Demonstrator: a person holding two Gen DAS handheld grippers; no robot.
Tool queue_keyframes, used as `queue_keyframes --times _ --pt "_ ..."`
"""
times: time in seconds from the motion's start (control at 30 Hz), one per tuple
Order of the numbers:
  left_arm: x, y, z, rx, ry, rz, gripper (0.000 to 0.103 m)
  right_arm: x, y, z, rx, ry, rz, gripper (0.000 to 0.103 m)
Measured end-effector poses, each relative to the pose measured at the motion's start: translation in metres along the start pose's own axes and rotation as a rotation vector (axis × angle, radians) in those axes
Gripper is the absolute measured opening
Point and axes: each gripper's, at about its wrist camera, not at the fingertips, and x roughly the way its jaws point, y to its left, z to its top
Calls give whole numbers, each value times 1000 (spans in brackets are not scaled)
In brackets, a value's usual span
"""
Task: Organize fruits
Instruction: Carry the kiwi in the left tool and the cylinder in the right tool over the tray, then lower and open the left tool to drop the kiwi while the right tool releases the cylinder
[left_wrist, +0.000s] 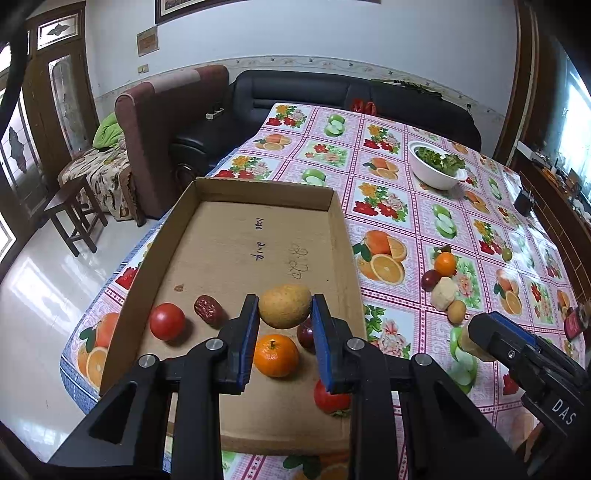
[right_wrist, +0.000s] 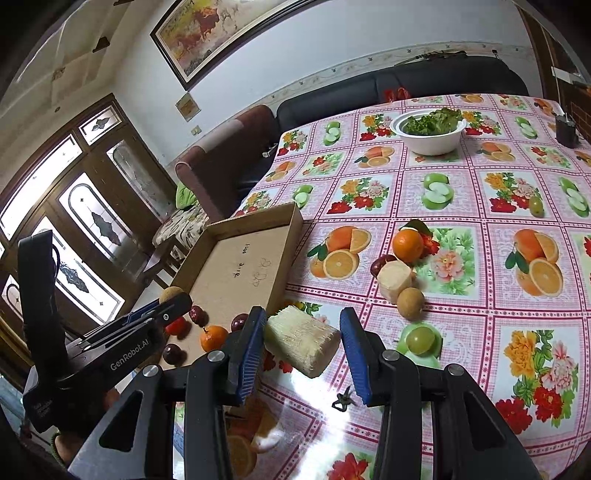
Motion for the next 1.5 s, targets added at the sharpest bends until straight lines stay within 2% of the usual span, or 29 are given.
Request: queue_keyframes --times 0.23,0.77,0.87,1.07,1.23,1.5 --pt "11 14 8 -25 19 10 26 18 8 8 -12 25 17 42" --pt "41 78 36 -156 74 28 26 66 46 28 -69 86 71 42" --pt "51 87 42 -176 94 20 26 77 54 30 -86 102 79 42" --pt "78 96 53 -187 148 51 26 111 78 32 -147 156 87 42" --pt "101 96 50 -191 210 65 26 144 88 28 -180 219 61 42" --pt "119 91 42 -159 292 94 26 169 92 17 -236 293 13 42"
